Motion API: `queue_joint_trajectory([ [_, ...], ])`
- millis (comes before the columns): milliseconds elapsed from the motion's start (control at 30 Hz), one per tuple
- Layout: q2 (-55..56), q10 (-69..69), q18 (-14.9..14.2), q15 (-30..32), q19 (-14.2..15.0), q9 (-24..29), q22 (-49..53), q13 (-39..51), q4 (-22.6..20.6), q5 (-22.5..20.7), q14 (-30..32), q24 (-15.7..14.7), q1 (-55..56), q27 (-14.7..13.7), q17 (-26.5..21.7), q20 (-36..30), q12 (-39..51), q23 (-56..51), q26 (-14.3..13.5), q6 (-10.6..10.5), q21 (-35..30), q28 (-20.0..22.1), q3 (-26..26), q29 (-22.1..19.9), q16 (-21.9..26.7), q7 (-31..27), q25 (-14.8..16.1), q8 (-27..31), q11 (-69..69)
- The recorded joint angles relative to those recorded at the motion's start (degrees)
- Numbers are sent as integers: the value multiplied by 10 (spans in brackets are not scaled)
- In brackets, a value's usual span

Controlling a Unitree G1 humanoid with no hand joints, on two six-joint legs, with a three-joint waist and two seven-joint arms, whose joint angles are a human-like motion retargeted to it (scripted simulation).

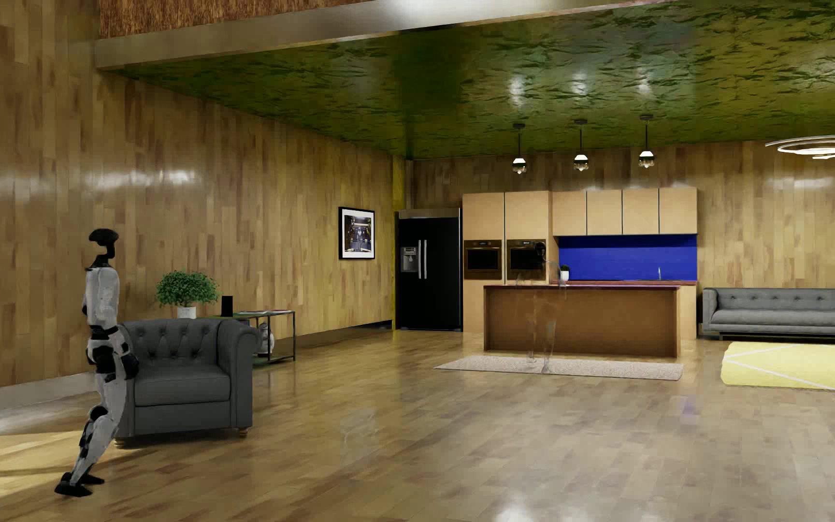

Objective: Go to the counter

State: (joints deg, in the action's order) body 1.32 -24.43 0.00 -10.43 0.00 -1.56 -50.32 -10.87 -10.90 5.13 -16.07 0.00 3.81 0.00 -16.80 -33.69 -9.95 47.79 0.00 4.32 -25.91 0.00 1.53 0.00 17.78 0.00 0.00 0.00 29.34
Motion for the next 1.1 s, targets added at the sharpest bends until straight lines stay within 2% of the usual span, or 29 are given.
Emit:
queue_joint_trajectory([
  [133, 37, -7, 0, -43, 0, 11, 9, -17, -8, -8, 24, 0, 3, 0, -6, -18, -1, 1, 0, -4, 1, 0, 6, 0, -4, 0, 0, 0, 36],
  [233, 123, -5, 0, -53, 0, 44, 32, -34, -15, 1, -6, 0, -43, 0, -9, -40, 2, 12, 0, 3, -7, 0, 25, 0, 18, 0, 0, 0, 192],
  [300, 180, 1, 0, -51, 0, 50, 45, -50, 1, -2, -29, 0, -68, 0, -11, -44, 12, 16, 0, -7, -11, 0, 62, 0, 28, 0, 0, 0, 240],
  [367, 233, 11, 0, -25, 0, 55, 38, -63, 12, -2, -57, 0, -94, 0, -19, -34, 32, 28, 0, -21, -16, 0, 89, 0, 23, 0, 0, 0, 202],
  [467, 293, 18, 0, 28, 0, 68, 34, -74, 17, 6, -119, 0, -161, 0, -22, -23, 58, 66, 0, -23, -16, 0, 108, 0, 21, 0, 0, 0, 131],
  [533, 314, 22, 0, 37, 0, 72, 21, -76, 20, 8, -137, 0, -203, 0, -22, -23, 70, 89, 0, -24, -14, 0, 124, 0, 20, 0, 0, 0, 100],
  [633, 339, 8, 0, 15, 0, 60, 7, -78, 44, 4, -87, 0, -233, 0, -24, -45, 59, 103, 0, -35, -16, 0, 163, 0, 20, 0, 0, 0, 159],
  [667, 336, -22, 0, -4, 0, 57, -8, -80, 56, -3, -38, 0, -230, 0, -26, -50, 50, 102, 0, -43, -18, 0, 171, 0, 15, 0, 0, 0, 192],
  [700, 317, -72, 0, -25, 0, 55, -11, -77, 65, -11, 39, 0, -219, 0, -27, -65, 36, 105, 0, -47, -25, 0, 170, 0, 16, 0, 0, 0, 213],
  [767, 261, -272, 0, -68, 0, 56, -16, -68, 79, -26, 197, 0, -126, 0, -21, -72, 11, 104, 0, -42, -21, 0, 149, 0, 16, 0, 0, 0, 219],
  [800, 219, -388, 0, -84, 0, 70, -12, -62, 87, -45, 218, 0, -68, 0, -18, -69, 1, 90, 0, -43, -16, 0, 122, 0, 16, 0, 0, 0, 206],
  [833, 172, -474, 0, -94, 0, 77, -11, -54, 82, -52, 210, 0, -10, 0, -17, -69, -10, 79, 0, -37, -20, 0, 87, 0, 19, 0, 0, 0, 184],
  [867, 123, -506, 0, -98, 0, 80, -17, -48, 72, -49, 206, 0, 47, 0, -19, -67, -20, 63, 0, -27, -22, 0, 56, 0, 19, 0, 0, 0, 155],
  [933, 24, -406, 0, -92, 0, 86, -4, -36, 58, -47, 246, 0, 139, 0, -20, -31, -46, 25, 0, -12, -15, 0, -19, 0, 18, 0, 0, 0, 83],
  [1000, -66, -197, 0, -89, 0, 86, 3, -17, 46, -40, 281, 0, 196, 0, -34, -46, -62, -12, 0, -3, -12, 0, -66, 0, 29, 0, 0, 0, 19],
  [1033, -108, -83, 0, -97, 0, 84, 4, -6, 44, -40, 252, 0, 216, 0, -41, -36, -69, -30, 0, -3, -8, 0, -88, 0, 29, 0, 0, 0, -8],
  [1067, -135, -35, 0, -107, 0, 76, 7, 6, 47, -38, 135, 0, 230, 0, -48, -42, -75, -39, 0, -4, -6, 0, -97, 0, 31, 0, 0, 0, -13],
  [1100, -158, -10, 0, -116, 0, 70, 4, 17, 49, -35, 48, 0, 244, 0, -52, -47, -80, -44, 0, -3, -2, 0, -108, 0, 31, 0, 0, 0, -12],
])
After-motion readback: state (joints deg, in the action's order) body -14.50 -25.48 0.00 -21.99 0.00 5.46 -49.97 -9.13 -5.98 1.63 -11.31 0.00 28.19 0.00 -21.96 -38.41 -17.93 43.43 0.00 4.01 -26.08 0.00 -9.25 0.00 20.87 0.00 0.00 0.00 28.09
